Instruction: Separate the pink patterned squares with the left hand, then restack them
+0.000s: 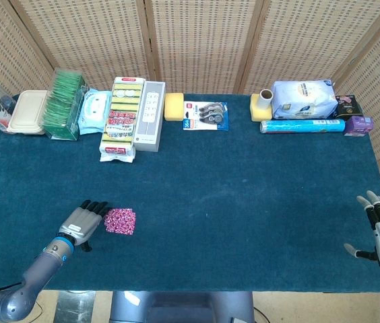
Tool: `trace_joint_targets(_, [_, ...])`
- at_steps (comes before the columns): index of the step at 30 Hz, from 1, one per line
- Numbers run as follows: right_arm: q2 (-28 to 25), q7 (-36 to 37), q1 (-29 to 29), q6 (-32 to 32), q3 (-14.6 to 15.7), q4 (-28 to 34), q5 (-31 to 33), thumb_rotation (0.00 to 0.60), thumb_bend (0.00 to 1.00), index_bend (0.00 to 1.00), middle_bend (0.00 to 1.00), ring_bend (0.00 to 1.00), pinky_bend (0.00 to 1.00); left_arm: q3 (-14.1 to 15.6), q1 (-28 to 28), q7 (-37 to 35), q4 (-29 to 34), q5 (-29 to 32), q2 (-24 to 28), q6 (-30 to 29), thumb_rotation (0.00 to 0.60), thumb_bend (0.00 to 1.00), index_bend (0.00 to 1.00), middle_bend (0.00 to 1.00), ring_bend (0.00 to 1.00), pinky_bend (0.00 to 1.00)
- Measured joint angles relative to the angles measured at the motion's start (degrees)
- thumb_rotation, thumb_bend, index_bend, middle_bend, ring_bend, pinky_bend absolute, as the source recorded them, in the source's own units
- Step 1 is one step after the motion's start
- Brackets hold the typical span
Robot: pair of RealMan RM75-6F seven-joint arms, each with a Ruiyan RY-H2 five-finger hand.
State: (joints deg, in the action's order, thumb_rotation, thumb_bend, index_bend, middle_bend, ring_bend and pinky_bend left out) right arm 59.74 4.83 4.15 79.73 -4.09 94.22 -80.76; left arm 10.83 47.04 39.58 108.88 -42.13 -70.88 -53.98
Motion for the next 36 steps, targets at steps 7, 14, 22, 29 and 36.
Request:
trace_joint_targets(7, [0.0, 0.0, 0.0, 0.1, 0.0, 0.0, -0.1, 0.600, 0.00, 0.10, 0.02, 0.01, 0.02, 1.6, -2.0, -2.2, 3.4, -8.9, 1.8, 1.1, 0.600, 0.07, 0.00, 0.00, 0.00, 0.02])
trace_joint_targets(14, [-0.2, 0.5, 0.0, 0.0, -0.1, -0.1, 0.1, 0.600, 0.00, 0.10, 0.02, 0.01, 0.02, 1.2, -1.8, -1.0, 2.4, -6.8, 0.1, 0.9, 0.600, 0.07, 0.00, 0.00, 0.00, 0.02])
trace_joint_targets(22, [-0.1, 0.2, 0.1, -0.1, 0.1, 0.1, -0.2, 0.600, 0.00, 0.10, 0.02, 0.01, 0.02, 0.9, -1.4, -0.9, 0.8, -3.6, -0.2, 1.6, 0.600, 0.07, 0.00, 0.00, 0.00, 0.02])
trace_joint_targets(29, [-0.2, 0.1, 0.0, -0.1, 0.2, 0.3, -0.3, 0.600, 0.00, 0.10, 0.02, 0.01, 0.02, 0.8, -0.9, -1.4, -0.7, -1.4, 0.0, 2.5, 0.600, 0.07, 0.00, 0.00, 0.00, 0.02])
trace_joint_targets(36, [-0.3, 0.1, 0.1, -0.2, 0.3, 0.5, -0.3, 0.600, 0.00, 0.10, 0.02, 0.01, 0.02, 0.9, -0.8, -1.8, -1.7, -0.2, 0.2, 2.6, 0.600, 0.07, 0.00, 0.00, 0.00, 0.02])
